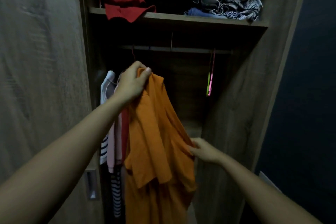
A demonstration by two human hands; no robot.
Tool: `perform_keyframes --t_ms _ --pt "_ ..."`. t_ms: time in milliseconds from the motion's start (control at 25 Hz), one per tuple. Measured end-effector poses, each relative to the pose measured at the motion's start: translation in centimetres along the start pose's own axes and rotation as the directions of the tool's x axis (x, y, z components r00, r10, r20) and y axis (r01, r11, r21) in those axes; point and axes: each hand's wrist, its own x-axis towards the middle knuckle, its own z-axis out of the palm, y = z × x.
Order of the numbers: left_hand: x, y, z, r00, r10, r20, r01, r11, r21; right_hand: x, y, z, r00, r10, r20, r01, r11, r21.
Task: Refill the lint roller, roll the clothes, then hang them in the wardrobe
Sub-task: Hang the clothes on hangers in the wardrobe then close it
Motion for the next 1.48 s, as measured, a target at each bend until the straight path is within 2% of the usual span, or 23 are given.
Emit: perform_keyframes --t_ms 80,160,240,320,360,400,480,600,760,840,920,1080,1200,1480 --pt "0.2 -1.3 -1.3 0.998 -0.065 0.015 0.064 0.998 0.015 -0.6 0.0 -2.3 0.991 -0.026 -0.128 0.029 0.999 0.021" --pt "0.0 -3.1 -2.3 0.996 -0.084 0.039 0.079 0.99 0.113 -1.3 -2.2 -6.3 0.943 -0.114 -0.313 0.132 0.991 0.038" --pt "-0.3 -4.4 -2.9 0.994 -0.108 -0.014 0.109 0.979 0.17 -2.3 -4.8 -10.3 0.922 -0.103 -0.373 0.168 0.975 0.145" --pt "-0.4 -4.7 -3.1 0.991 -0.117 -0.066 0.127 0.977 0.17 -3.2 -6.9 -13.1 0.932 -0.116 -0.344 0.166 0.979 0.121" --pt "-0.4 -4.6 -3.0 0.993 -0.104 -0.048 0.111 0.982 0.151 -3.1 -7.5 -14.3 0.949 -0.09 -0.303 0.076 0.996 -0.057" --pt "-0.3 -4.3 -2.8 0.998 -0.067 0.006 0.065 0.989 0.131 -2.8 -7.9 -15.2 0.959 -0.061 -0.276 -0.008 0.97 -0.242" --pt "-0.2 -3.8 -2.0 0.987 0.021 0.16 -0.038 0.994 0.099 -1.9 -8.4 -15.8 0.957 -0.017 -0.29 -0.126 0.875 -0.467" --pt "0.5 -3.0 0.4 0.946 -0.003 0.324 -0.022 0.997 0.073 -0.9 -8.7 -15.5 0.954 0.023 -0.299 -0.187 0.824 -0.534" --pt "3.3 -0.1 7.6 0.94 -0.073 0.333 0.128 0.981 -0.148 0.7 -8.3 -15.0 0.978 0.073 -0.196 -0.184 0.745 -0.641" --pt "5.8 1.4 12.3 0.927 -0.134 0.351 0.222 0.949 -0.225 1.7 -7.8 -14.8 0.987 0.053 -0.153 -0.143 0.732 -0.667" --pt "8.5 2.6 16.9 0.903 -0.174 0.393 0.277 0.935 -0.222 2.3 -7.6 -15.1 0.991 0.027 -0.129 -0.106 0.741 -0.663" --pt "11.8 4.1 23.7 0.841 -0.246 0.481 0.296 0.955 -0.029 2.4 -7.0 -16.5 0.999 0.005 -0.053 -0.04 0.734 -0.678" --pt "12.6 4.4 27.3 0.773 -0.321 0.547 0.402 0.915 -0.03 1.8 -6.3 -18.1 1.0 0.022 -0.015 -0.026 0.741 -0.671" --pt "13.6 4.8 30.9 0.839 -0.39 0.379 0.405 0.913 0.044 0.4 -4.1 -21.1 0.998 0.017 -0.055 -0.045 0.823 -0.566"
